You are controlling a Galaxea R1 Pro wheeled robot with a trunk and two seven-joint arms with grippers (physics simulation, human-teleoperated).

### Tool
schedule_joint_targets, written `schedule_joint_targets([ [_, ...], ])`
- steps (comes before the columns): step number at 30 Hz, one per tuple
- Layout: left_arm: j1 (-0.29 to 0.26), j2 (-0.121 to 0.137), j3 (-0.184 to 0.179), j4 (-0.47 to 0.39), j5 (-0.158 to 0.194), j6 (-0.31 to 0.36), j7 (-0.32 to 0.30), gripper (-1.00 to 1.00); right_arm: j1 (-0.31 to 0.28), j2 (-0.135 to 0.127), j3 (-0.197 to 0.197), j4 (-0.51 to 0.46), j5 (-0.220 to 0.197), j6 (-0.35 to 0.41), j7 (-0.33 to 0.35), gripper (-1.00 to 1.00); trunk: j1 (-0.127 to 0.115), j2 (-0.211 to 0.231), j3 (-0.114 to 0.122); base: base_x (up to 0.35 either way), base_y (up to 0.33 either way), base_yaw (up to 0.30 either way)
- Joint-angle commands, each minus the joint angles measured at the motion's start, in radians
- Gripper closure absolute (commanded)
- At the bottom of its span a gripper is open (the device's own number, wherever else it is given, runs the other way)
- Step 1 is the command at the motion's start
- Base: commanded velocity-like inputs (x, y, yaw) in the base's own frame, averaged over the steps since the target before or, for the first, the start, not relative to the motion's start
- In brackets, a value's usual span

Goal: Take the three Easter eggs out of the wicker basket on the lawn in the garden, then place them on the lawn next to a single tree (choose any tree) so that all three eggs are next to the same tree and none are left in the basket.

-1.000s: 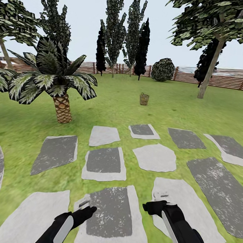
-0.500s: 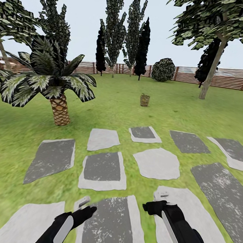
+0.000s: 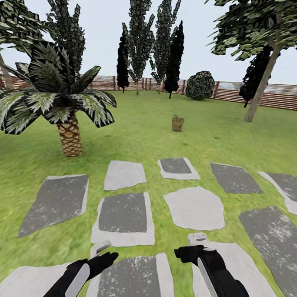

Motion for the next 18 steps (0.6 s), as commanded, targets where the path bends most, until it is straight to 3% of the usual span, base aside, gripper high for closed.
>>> schedule_joint_targets([
  [1,0.0,0.0,0.0,-0.001,0.006,0.004,0.002,-1.0,-0.001,-0.001,0.002,-0.001,-0.005,0.004,-0.001,-1.0,0.001,0.0,-0.001,0.334,0.0,0.0],
  [18,-0.001,0.0,0.0,-0.001,0.006,0.004,0.002,-1.0,-0.001,-0.001,0.002,-0.001,-0.005,0.004,-0.001,-1.0,0.001,0.0,-0.001,0.334,0.0,0.0],
])
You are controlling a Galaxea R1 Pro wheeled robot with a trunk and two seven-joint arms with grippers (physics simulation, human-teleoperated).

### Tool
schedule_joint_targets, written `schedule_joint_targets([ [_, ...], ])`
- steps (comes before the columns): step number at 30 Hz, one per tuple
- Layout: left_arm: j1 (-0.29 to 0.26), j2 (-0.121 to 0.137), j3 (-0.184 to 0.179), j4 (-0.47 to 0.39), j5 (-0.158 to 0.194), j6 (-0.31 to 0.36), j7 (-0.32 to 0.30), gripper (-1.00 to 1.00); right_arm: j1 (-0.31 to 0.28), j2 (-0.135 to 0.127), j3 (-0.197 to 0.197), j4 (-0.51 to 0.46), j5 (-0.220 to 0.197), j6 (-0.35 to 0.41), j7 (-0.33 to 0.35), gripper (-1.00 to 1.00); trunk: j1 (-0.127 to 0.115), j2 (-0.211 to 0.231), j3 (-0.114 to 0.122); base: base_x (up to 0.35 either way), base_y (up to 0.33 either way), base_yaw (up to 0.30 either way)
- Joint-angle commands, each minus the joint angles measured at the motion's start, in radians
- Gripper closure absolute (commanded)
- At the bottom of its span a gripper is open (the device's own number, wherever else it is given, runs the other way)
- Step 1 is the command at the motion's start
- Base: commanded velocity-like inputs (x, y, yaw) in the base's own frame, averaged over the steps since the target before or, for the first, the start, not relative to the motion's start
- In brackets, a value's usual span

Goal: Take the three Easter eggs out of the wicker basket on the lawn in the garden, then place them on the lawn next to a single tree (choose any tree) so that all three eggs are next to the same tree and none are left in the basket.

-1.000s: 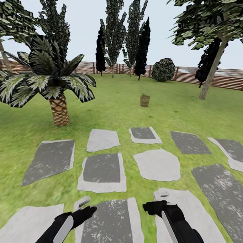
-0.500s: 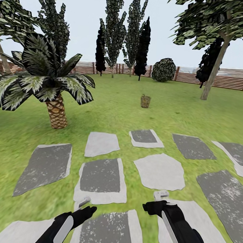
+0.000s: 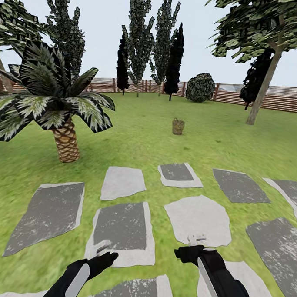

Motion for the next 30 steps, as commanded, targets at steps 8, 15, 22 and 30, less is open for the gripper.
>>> schedule_joint_targets([
  [8,0.0,0.001,0.0,-0.001,0.006,0.004,0.002,-1.0,-0.001,-0.001,0.002,-0.001,-0.005,0.004,-0.001,-1.0,0.001,0.0,-0.001,0.334,0.0,0.0],
  [15,0.0,0.001,0.0,-0.001,0.006,0.004,0.002,-1.0,-0.001,-0.001,0.002,-0.001,-0.005,0.004,-0.001,-1.0,0.001,0.0,-0.001,0.334,0.0,0.0],
  [22,0.0,0.0,0.0,-0.001,0.006,0.004,0.002,-1.0,-0.001,-0.001,0.002,-0.001,-0.005,0.004,-0.001,-1.0,0.001,0.0,-0.001,0.334,0.0,0.0],
  [30,0.0,0.0,0.0,-0.001,0.006,0.004,0.001,-1.0,-0.001,-0.001,0.002,-0.001,-0.005,0.004,-0.001,-1.0,0.001,0.0,-0.001,0.334,0.0,0.0],
])
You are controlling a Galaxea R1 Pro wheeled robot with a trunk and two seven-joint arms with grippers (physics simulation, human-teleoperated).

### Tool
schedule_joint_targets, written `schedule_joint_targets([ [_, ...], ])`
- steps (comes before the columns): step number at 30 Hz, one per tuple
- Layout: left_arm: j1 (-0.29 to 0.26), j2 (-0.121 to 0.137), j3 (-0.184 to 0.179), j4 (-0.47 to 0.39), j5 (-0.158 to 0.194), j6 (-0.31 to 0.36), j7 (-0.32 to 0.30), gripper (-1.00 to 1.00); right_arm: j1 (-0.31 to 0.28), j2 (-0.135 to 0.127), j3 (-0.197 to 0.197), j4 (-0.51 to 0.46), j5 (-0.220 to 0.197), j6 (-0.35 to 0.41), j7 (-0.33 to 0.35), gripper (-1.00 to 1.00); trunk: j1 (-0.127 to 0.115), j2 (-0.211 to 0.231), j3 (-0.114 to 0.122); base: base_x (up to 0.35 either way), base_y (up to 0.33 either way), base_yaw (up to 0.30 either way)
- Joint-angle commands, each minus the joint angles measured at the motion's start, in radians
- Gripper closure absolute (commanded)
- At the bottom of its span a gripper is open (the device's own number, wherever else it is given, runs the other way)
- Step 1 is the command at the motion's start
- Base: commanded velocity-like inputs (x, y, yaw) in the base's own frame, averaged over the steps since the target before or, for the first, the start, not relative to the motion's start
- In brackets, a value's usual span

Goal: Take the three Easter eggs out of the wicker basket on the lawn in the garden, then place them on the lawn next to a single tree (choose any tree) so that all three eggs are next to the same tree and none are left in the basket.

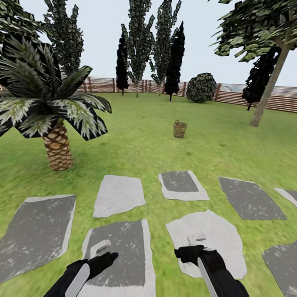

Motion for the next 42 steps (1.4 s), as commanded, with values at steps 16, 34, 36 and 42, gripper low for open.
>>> schedule_joint_targets([
  [16,0.0,0.0,0.0,-0.001,0.006,0.004,0.002,-1.0,-0.001,-0.001,0.002,-0.001,-0.005,0.004,-0.001,-1.0,0.001,0.0,-0.001,0.334,0.0,0.0],
  [34,0.0,0.0,0.0,-0.001,0.006,0.004,0.001,-1.0,-0.001,-0.001,0.002,-0.001,-0.006,0.004,-0.001,-1.0,0.001,0.0,-0.001,0.334,0.0,0.0],
  [36,0.0,0.0,0.0,-0.001,0.006,0.004,0.001,-1.0,-0.001,-0.001,0.002,-0.001,-0.006,0.004,-0.001,-1.0,0.001,0.0,-0.001,0.334,0.0,0.0],
  [42,0.0,0.0,0.0,-0.001,0.006,0.004,0.001,-1.0,-0.001,-0.001,0.002,-0.001,-0.005,0.004,-0.001,-1.0,0.001,0.0,-0.001,0.334,0.0,0.0],
])
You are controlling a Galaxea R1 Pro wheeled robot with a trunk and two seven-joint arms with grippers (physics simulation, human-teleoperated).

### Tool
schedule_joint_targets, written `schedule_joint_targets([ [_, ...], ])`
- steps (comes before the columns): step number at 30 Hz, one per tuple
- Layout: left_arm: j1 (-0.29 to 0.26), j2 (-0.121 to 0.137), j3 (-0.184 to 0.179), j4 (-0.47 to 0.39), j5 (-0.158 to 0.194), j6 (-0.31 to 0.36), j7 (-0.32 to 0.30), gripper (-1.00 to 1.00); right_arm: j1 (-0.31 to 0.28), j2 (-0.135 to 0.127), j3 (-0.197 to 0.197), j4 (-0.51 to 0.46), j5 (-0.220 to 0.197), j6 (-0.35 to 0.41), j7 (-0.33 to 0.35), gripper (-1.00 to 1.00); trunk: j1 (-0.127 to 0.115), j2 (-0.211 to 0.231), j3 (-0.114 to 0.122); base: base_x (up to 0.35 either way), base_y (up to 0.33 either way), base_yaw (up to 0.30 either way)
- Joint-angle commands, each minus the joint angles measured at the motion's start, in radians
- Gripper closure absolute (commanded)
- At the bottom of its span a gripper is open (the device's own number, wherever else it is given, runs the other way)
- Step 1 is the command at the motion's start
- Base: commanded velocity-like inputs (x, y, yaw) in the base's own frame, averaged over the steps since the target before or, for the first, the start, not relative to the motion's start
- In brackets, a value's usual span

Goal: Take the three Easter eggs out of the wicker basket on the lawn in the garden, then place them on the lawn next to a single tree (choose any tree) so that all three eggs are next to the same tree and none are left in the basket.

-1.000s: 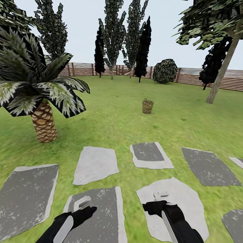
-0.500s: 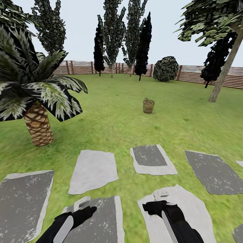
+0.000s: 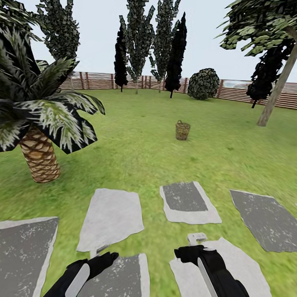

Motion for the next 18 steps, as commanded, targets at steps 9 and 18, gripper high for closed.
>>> schedule_joint_targets([
  [9,0.0,0.0,0.0,-0.001,0.005,0.004,0.002,-1.0,-0.001,-0.001,0.002,-0.001,-0.005,0.004,-0.001,-1.0,0.001,0.0,-0.001,0.334,0.0,0.0],
  [18,0.0,0.0,0.0,-0.001,0.005,0.004,0.002,-1.0,-0.001,-0.001,0.001,-0.001,-0.005,0.004,-0.001,-1.0,0.001,0.0,-0.001,0.334,0.0,0.0],
])
